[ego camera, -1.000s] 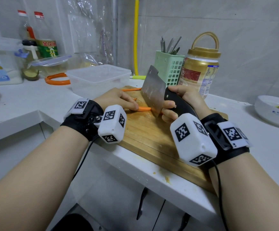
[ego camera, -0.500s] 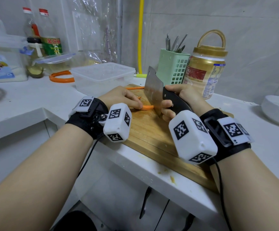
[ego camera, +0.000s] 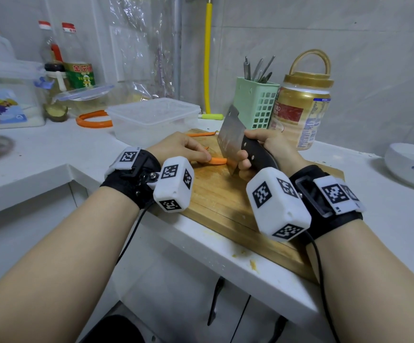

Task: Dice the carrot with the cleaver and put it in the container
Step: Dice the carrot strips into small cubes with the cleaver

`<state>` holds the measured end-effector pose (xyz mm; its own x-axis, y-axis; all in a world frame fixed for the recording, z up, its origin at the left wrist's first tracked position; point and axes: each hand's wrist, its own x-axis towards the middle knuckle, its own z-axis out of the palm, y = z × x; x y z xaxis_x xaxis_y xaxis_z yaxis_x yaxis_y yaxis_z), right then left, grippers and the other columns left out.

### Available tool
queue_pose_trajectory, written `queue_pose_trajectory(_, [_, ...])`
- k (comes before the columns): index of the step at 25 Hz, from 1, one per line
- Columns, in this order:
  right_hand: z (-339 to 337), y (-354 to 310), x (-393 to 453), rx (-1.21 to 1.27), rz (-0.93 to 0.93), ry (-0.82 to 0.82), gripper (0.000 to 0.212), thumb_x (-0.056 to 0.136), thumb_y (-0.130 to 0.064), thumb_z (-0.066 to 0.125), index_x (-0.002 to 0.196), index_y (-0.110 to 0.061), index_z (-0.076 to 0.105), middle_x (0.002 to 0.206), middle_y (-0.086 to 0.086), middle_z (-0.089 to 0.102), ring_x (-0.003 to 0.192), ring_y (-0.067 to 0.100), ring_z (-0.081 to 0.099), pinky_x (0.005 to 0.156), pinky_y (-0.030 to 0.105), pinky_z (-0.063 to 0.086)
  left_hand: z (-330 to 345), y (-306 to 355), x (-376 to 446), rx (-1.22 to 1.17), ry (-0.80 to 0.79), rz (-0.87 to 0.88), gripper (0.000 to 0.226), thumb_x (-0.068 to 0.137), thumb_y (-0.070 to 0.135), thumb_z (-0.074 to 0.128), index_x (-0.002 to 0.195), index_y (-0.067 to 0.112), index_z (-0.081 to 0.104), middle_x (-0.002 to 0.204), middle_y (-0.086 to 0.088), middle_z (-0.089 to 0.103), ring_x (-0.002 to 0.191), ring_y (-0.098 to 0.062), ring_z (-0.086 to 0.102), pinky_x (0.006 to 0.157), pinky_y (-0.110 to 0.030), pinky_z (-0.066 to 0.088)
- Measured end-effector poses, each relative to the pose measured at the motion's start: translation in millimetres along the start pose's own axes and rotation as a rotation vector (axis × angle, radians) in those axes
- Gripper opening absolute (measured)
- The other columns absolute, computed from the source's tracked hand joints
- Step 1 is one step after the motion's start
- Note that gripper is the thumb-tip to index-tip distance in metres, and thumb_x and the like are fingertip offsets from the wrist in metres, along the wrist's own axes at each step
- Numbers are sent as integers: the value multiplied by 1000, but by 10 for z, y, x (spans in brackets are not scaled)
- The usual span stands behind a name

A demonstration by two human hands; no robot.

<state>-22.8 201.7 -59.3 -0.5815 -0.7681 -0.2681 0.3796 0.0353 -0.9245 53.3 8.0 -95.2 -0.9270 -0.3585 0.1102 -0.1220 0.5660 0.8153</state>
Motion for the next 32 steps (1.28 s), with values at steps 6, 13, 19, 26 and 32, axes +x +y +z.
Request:
queue_pose_trajectory(6, [-12, 42, -35, 51, -16, -61, 27, 99, -33, 38, 81, -12, 39, 44, 1, 39, 30, 14, 36, 43, 18, 26, 9, -37, -36, -49, 24, 28, 8, 81, 22, 77, 85, 15, 78, 95, 9, 74, 96, 0, 65, 80, -11, 43])
queue_pose_trajectory(13, [-10, 26, -98, 83, -62, -60, 31, 99, -33, 36, 76, -11, 38, 43, 1, 38, 30, 14, 35, 47, 23, 23, 13, -33, -33, -64, 0, 15, 3, 80, 21, 78, 83, 19, 78, 104, 7, 73, 107, 1, 62, 84, -10, 40])
queue_pose_trajectory(19, [-55, 8, -114, 192, -92, -90, 28, 98, -33, 37, 81, -12, 42, 43, 0, 39, 30, 13, 36, 39, 17, 31, 17, -14, -32, -49, -10, 5, 2, 83, 20, 75, 81, 20, 76, 96, 13, 71, 82, 19, 59, 64, 5, 37])
queue_pose_trajectory(26, [-16, 15, -136, 112, -45, -107, 33, 99, -33, 34, 76, -11, 41, 43, -1, 38, 30, 13, 35, 41, 17, 28, 8, -31, -21, -52, -33, 8, 2, 82, 20, 76, 82, 22, 77, 101, 12, 71, 95, 17, 57, 76, -3, 37])
queue_pose_trajectory(32, [-4, 10, -130, 75, -28, -74, 32, 99, -32, 35, 76, -11, 39, 43, 0, 39, 30, 13, 35, 53, 24, 20, 5, -41, -18, -50, -41, 23, 3, 82, 18, 76, 84, 19, 77, 106, 4, 73, 108, 4, 60, 76, 1, 38])
